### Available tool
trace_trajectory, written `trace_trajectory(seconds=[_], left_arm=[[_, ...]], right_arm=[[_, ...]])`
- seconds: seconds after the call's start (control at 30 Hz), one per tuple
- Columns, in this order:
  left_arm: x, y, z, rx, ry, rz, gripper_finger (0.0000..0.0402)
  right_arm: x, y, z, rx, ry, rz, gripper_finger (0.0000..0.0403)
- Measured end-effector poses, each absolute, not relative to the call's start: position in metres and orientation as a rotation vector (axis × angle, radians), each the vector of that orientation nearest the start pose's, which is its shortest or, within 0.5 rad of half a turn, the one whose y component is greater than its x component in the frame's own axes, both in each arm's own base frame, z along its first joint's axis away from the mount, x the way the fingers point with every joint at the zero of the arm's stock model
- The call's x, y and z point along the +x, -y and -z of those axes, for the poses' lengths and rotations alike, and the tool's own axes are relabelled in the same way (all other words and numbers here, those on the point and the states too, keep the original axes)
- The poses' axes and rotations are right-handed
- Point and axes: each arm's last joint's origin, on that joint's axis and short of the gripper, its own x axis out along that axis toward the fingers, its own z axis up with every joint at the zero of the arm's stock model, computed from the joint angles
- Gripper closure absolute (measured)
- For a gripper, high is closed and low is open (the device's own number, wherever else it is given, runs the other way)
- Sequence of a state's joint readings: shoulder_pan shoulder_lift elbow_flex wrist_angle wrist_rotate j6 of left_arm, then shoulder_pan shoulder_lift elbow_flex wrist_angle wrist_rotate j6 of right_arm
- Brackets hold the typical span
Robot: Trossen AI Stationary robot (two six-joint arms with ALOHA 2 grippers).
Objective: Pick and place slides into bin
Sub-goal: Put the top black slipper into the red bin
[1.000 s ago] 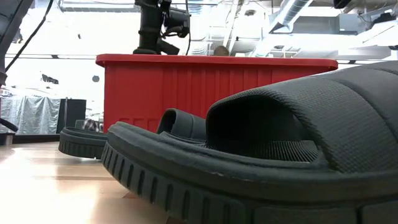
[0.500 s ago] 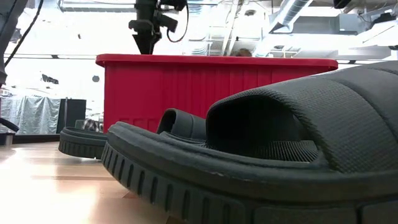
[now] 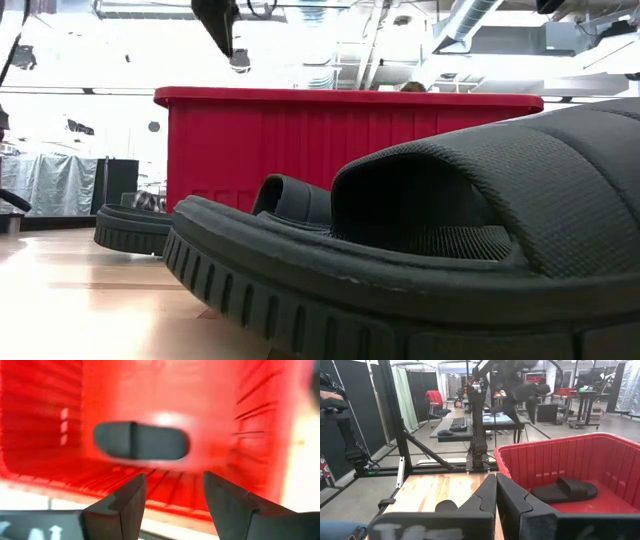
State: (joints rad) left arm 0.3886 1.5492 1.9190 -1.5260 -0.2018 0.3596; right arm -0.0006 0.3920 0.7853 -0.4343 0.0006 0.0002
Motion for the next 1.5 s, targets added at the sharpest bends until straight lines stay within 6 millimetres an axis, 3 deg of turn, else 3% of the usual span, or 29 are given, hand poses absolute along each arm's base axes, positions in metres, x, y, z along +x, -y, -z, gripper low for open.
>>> trace_trajectory(seconds=[0.17,0.43,0.67,0.87,1.17,1.5], left_arm=[[0.231,-0.082,-0.44,0.179,-1.088,-0.17,0.0214],[0.221,-0.044,-0.461,0.101,-0.833,0.209,0.0214],[0.221,-0.013,-0.46,0.101,-0.781,0.402,0.0214],[0.235,0.01,-0.441,0.135,-0.813,0.5,0.0214],[0.25,0.023,-0.388,0.113,-0.977,0.495,0.0214],[0.264,0.04,-0.324,0.122,-1.041,0.508,0.0214]], right_arm=[[0.076,0.0,-0.35,0.0,-0.041,0.001,0.0403],[0.076,0.0,-0.35,0.0,-0.041,0.001,0.0403],[0.076,0.0,-0.35,0.0,-0.041,0.0,0.0403],[0.076,0.0,-0.35,0.0,-0.041,0.001,0.0403],[0.076,0.0,-0.35,0.0,-0.042,0.001,0.0403],[0.076,0.0,-0.35,0.0,-0.041,0.0,0.0403]])
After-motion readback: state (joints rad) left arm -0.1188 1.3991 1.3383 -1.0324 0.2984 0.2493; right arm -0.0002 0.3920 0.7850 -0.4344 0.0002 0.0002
